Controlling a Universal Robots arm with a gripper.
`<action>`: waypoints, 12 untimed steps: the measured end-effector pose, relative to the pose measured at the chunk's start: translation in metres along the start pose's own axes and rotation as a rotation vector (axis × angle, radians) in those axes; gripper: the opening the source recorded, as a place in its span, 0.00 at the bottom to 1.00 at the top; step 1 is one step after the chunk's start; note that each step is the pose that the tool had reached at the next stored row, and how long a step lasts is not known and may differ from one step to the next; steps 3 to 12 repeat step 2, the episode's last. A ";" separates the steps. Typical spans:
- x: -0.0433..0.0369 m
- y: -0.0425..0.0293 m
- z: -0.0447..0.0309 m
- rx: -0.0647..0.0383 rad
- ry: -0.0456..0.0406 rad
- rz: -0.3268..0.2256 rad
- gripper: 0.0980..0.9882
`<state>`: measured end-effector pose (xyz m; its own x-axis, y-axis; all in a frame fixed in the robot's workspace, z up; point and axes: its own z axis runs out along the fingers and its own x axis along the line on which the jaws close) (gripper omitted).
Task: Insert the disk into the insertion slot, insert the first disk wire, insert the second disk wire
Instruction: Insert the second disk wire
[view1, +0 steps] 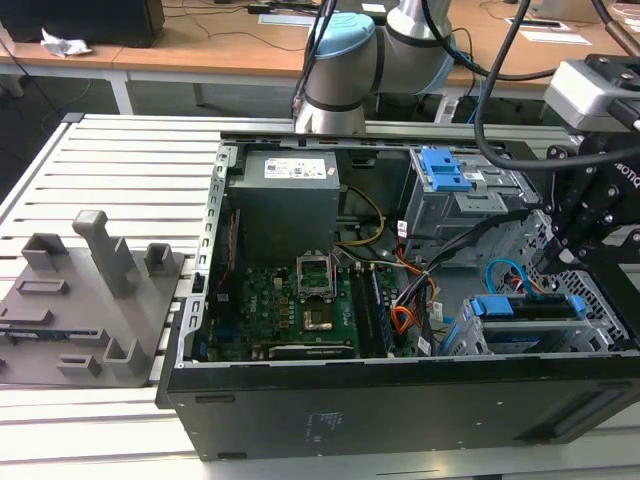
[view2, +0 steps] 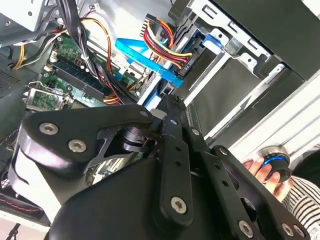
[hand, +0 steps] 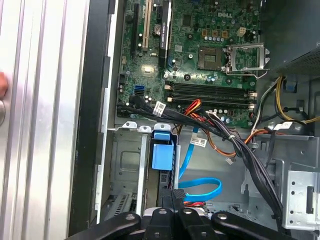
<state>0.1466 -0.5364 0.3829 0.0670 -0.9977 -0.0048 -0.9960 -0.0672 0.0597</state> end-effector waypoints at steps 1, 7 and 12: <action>0.0000 0.0000 0.0000 0.000 0.0000 0.000 0.01; 0.0000 0.0000 0.0000 0.000 0.0000 0.000 0.01; 0.0000 0.0000 0.0000 0.000 0.0000 0.000 0.01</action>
